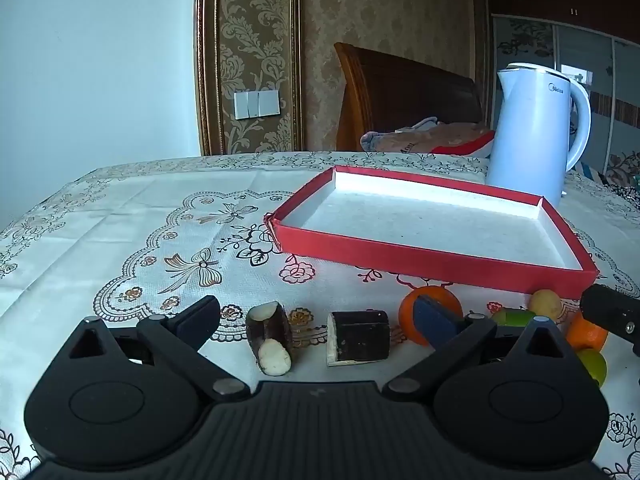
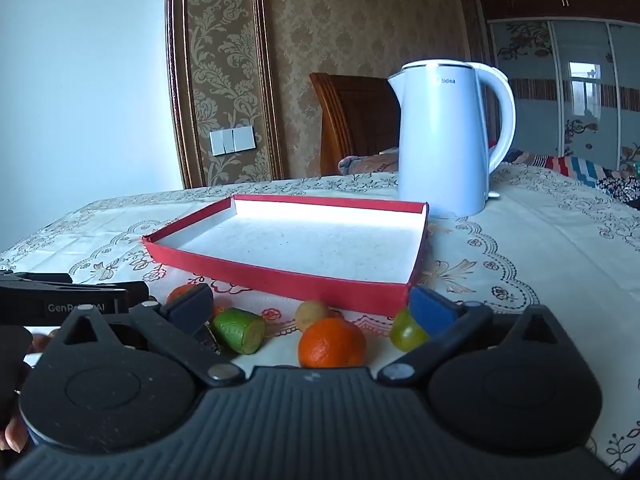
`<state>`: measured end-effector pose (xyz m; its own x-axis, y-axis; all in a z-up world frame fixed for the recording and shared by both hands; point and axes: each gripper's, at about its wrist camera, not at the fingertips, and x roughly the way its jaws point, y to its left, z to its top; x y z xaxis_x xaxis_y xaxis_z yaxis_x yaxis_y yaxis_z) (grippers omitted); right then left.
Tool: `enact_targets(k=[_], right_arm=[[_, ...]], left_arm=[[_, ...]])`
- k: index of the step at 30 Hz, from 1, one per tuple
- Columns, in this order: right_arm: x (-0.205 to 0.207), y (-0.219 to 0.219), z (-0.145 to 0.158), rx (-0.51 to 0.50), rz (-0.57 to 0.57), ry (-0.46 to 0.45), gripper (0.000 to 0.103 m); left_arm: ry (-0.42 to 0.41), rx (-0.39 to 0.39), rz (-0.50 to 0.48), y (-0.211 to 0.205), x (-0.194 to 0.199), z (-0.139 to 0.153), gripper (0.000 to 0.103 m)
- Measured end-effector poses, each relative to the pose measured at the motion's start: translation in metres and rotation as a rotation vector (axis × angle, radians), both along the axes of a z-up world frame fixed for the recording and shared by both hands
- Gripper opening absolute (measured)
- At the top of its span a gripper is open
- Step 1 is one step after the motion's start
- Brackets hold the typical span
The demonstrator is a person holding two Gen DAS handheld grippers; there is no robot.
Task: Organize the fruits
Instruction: 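Move the left tool toward the brown potato on the table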
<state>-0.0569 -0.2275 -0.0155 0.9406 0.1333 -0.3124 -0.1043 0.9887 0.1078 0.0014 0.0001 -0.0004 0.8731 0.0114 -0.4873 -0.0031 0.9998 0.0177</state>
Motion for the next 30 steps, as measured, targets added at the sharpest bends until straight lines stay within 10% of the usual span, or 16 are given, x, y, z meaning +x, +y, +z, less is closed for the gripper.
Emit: enact_targets(k=[10, 30], right_arm=[[-0.015, 0.014, 0.003, -0.103, -0.045, -0.098, 0.103], [-0.005, 0.022, -0.001, -0.144, 0.019, -0.019, 0.103]], left_arm=[[-0.02, -0.018, 0.007, 0.002, -0.002, 0.001, 0.103], [-0.057, -0.029, 0.024, 0.007, -0.003, 0.002, 0.103]])
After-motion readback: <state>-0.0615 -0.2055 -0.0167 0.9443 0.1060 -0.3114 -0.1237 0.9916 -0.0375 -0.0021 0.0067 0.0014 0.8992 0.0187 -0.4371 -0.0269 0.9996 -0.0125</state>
